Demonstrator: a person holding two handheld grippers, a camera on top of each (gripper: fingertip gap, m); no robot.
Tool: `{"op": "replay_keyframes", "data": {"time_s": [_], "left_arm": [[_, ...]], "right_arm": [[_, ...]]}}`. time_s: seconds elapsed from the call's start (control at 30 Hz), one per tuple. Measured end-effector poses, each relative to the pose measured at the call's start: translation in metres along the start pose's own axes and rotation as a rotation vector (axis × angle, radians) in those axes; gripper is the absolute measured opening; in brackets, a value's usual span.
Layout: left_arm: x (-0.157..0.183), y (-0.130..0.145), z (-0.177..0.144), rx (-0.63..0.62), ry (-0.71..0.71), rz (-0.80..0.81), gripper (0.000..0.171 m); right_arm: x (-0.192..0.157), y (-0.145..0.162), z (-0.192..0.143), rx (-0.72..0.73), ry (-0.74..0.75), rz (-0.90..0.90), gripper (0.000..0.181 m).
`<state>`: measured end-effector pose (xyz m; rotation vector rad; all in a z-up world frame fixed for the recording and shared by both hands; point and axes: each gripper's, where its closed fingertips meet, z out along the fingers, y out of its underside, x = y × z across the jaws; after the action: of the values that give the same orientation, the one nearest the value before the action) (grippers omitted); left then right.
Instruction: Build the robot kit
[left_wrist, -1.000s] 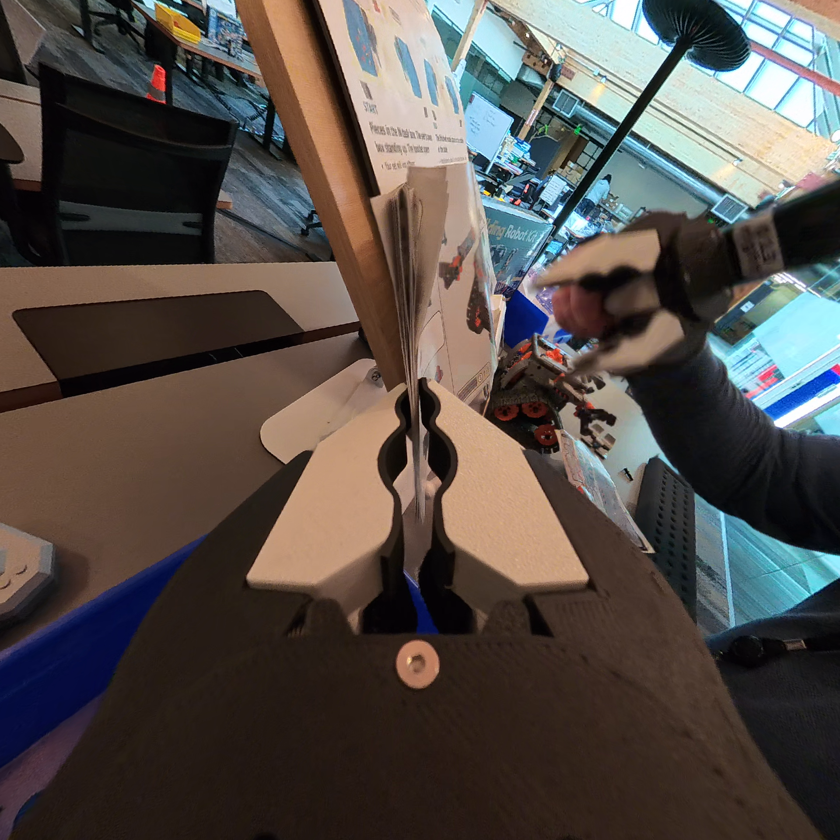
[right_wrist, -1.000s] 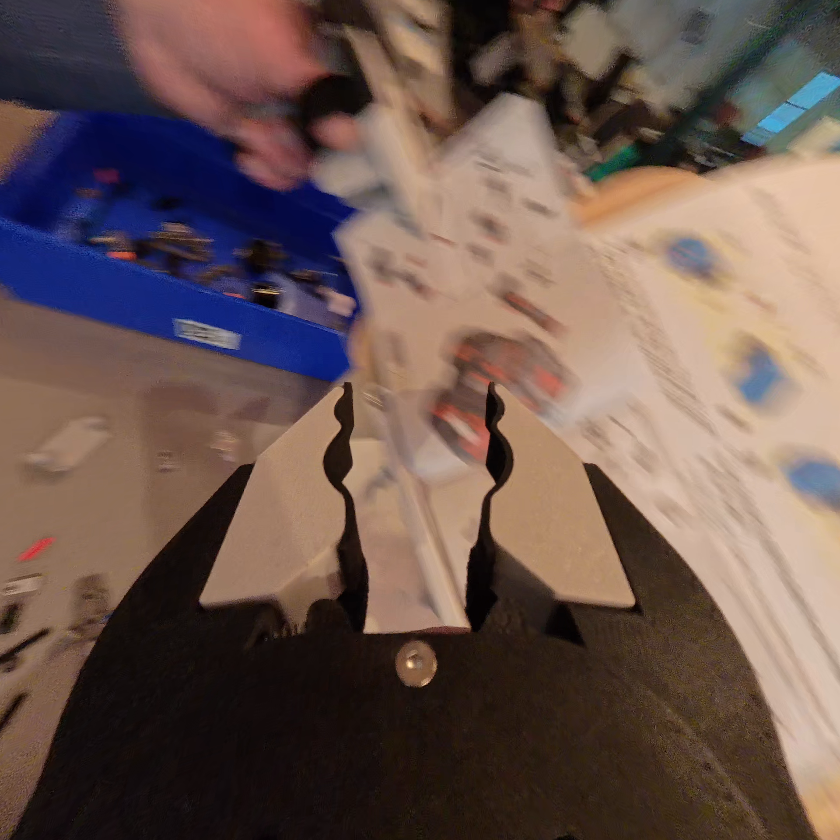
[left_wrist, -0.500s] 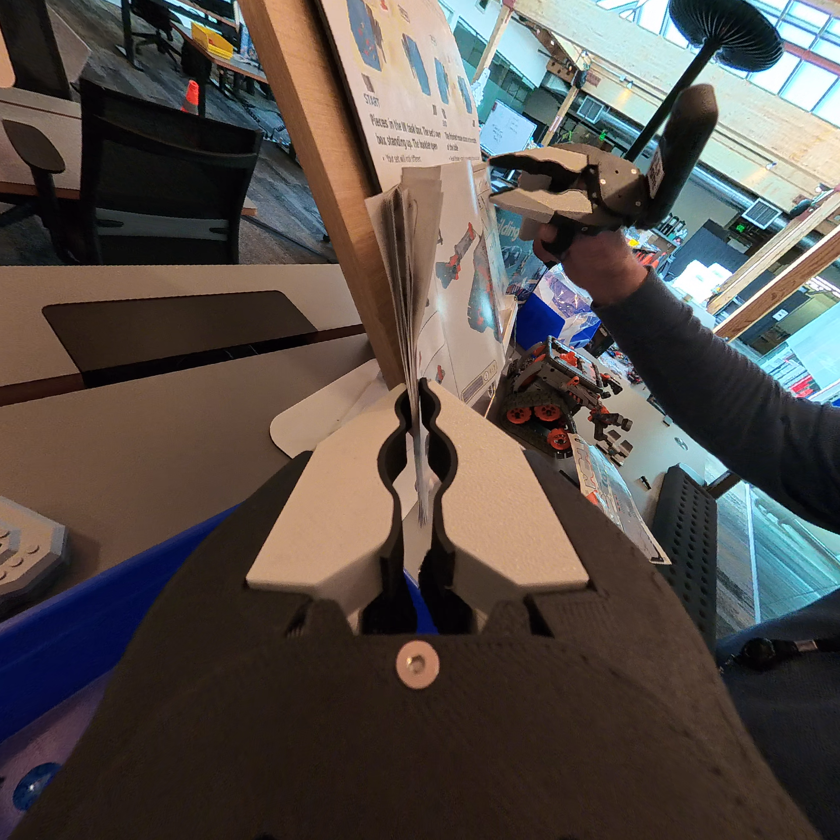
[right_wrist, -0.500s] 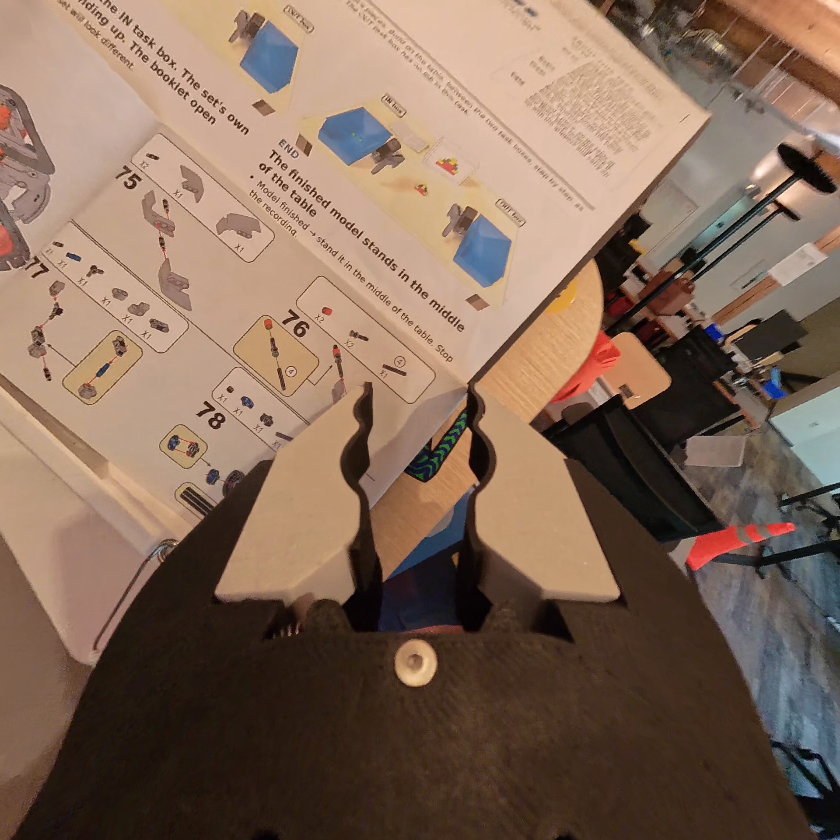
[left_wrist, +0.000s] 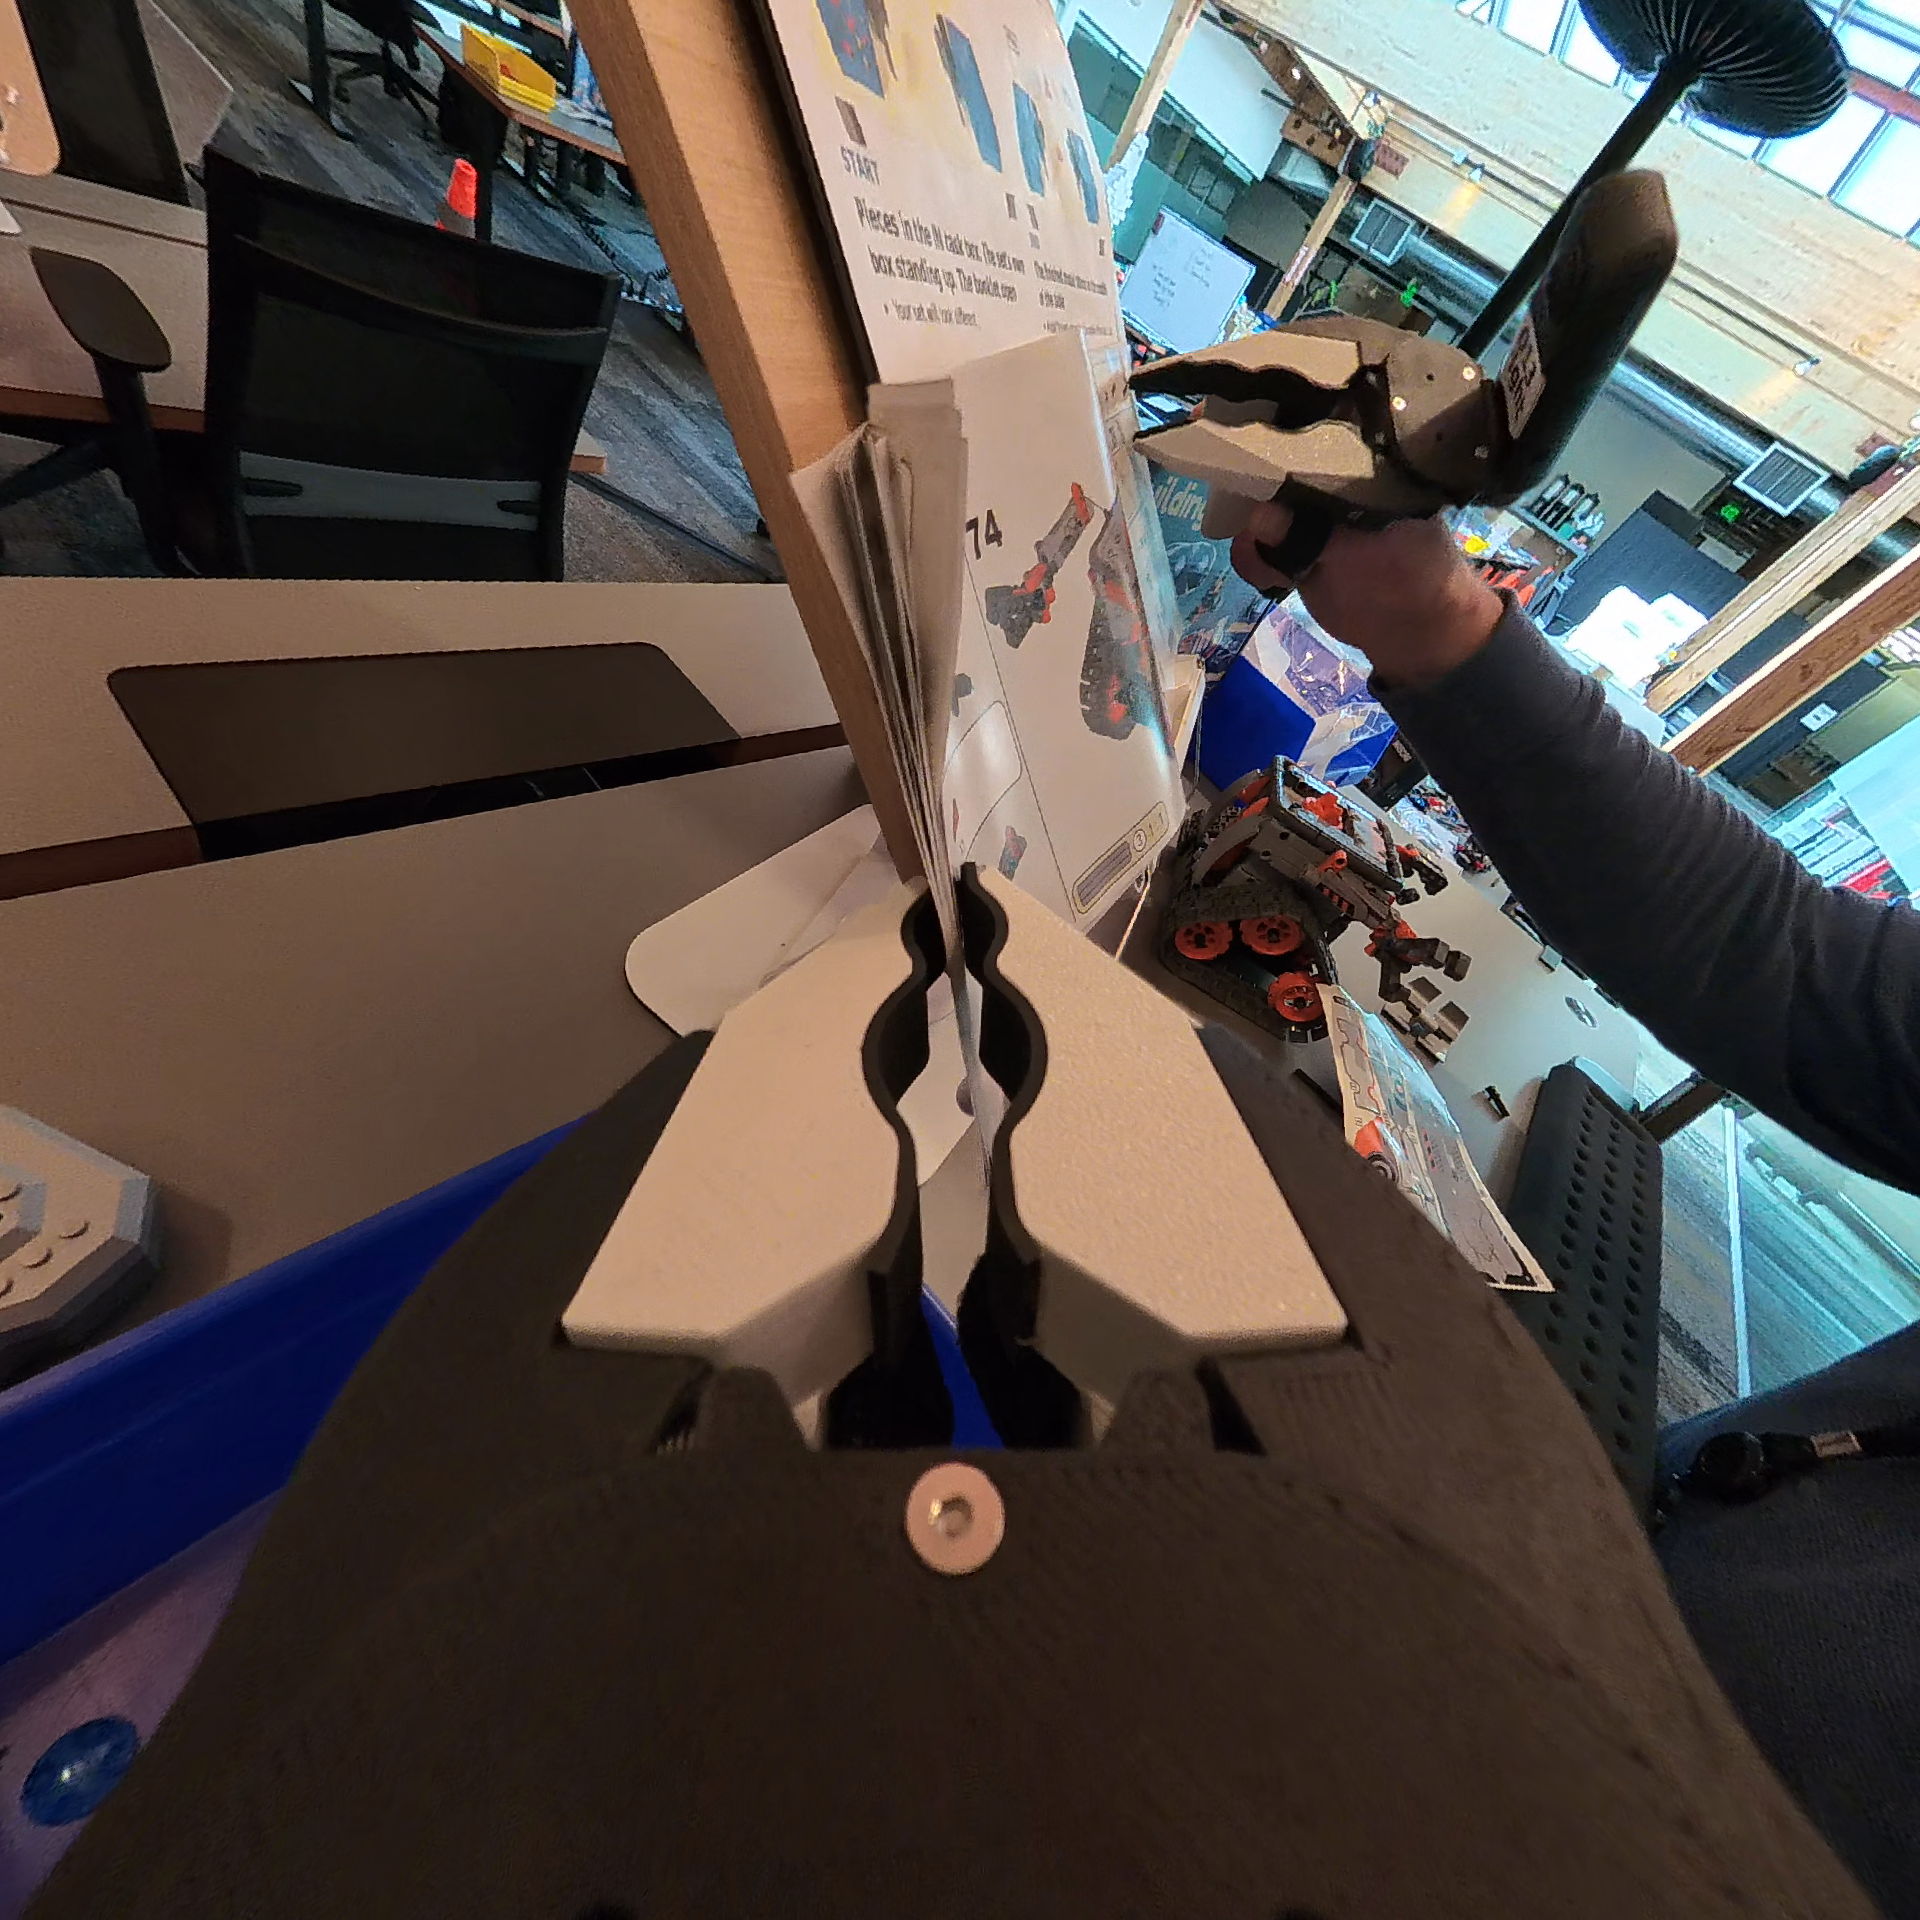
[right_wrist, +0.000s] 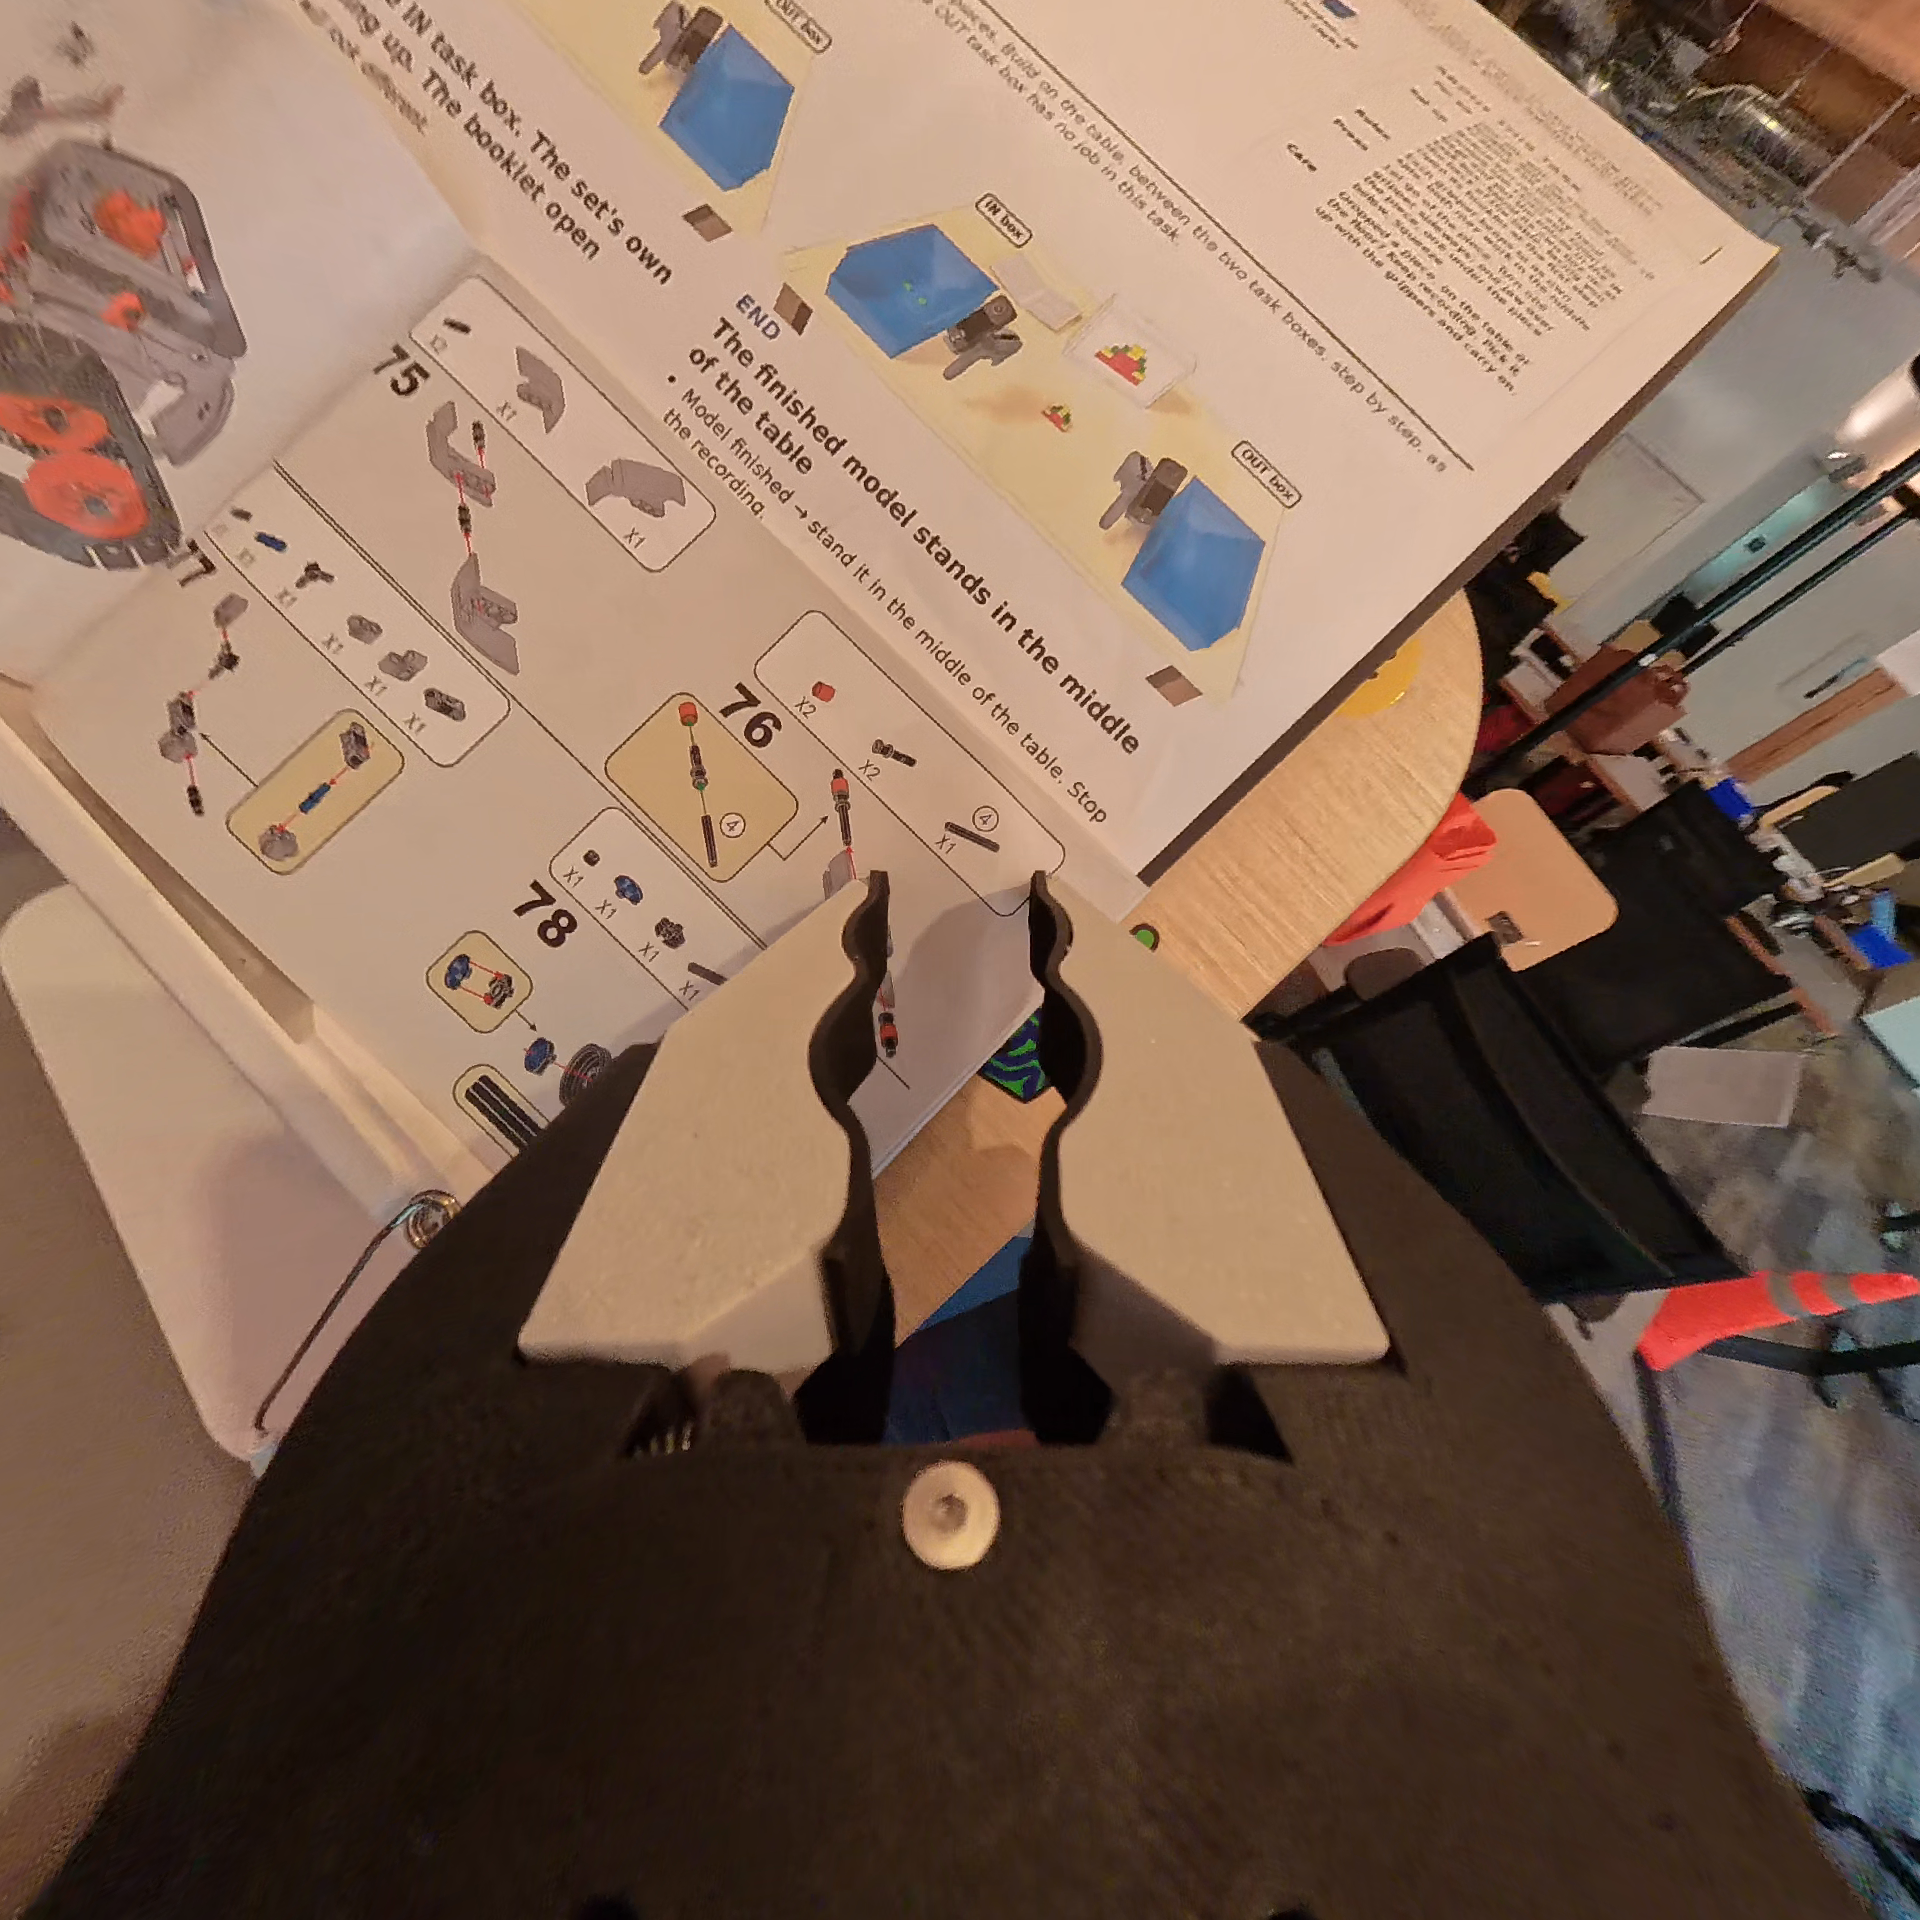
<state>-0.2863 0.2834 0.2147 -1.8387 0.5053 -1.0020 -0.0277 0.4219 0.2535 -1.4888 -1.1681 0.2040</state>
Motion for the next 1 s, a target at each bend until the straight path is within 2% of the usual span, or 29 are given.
{"op": "replay_keyframes", "data": {"time_s": [0.03, 0.13, 0.43, 0.53, 0.57, 0.63, 0.7, 0.77, 0.97, 1.0], "left_arm": [[0.0, 0.0, 0.0, -0.003, -0.002, 0.003, 0.0], [0.001, 0.0, -0.001, -0.004, 0.0, 0.003, 0.0], [0.001, -0.001, -0.003, -0.009, -0.006, 0.01, 0.0], [0.0, 0.0, -0.002, -0.011, -0.01, 0.009, 0.0], [0.0, 0.0, -0.002, -0.01, -0.01, 0.009, 0.0], [0.0, 0.0, -0.002, -0.011, -0.009, 0.008, 0.0], [0.0, -0.001, -0.002, -0.014, -0.011, 0.01, 0.0], [0.001, -0.002, -0.002, -0.013, -0.009, 0.01, 0.0], [0.001, -0.003, -0.002, -0.017, -0.007, 0.013, 0.0], [0.001, -0.003, -0.002, -0.018, -0.007, 0.013, 0.0]], "right_arm": [[0.001, -0.002, -0.001, 0.015, -0.012, 0.022, 0.026], [0.008, -0.003, -0.003, 0.05, -0.004, 0.079, 0.051], [0.011, -0.002, -0.001, 0.021, 0.087, -0.043, 0.037], [0.014, 0.0, -0.004, 0.014, 0.112, -0.076, 0.002], [0.012, 0.001, -0.003, 0.018, 0.103, -0.074, 0.0], [0.012, 0.001, -0.003, 0.034, 0.109, -0.069, 0.0], [0.018, -0.004, -0.007, 0.063, 0.137, -0.042, 0.024], [0.017, -0.001, -0.004, 0.047, 0.105, -0.005, 0.034], [0.012, -0.001, -0.002, 0.047, 0.078, 0.003, 0.023], [0.008, -0.001, -0.002, 0.047, 0.057, 0.015, 0.016]]}}
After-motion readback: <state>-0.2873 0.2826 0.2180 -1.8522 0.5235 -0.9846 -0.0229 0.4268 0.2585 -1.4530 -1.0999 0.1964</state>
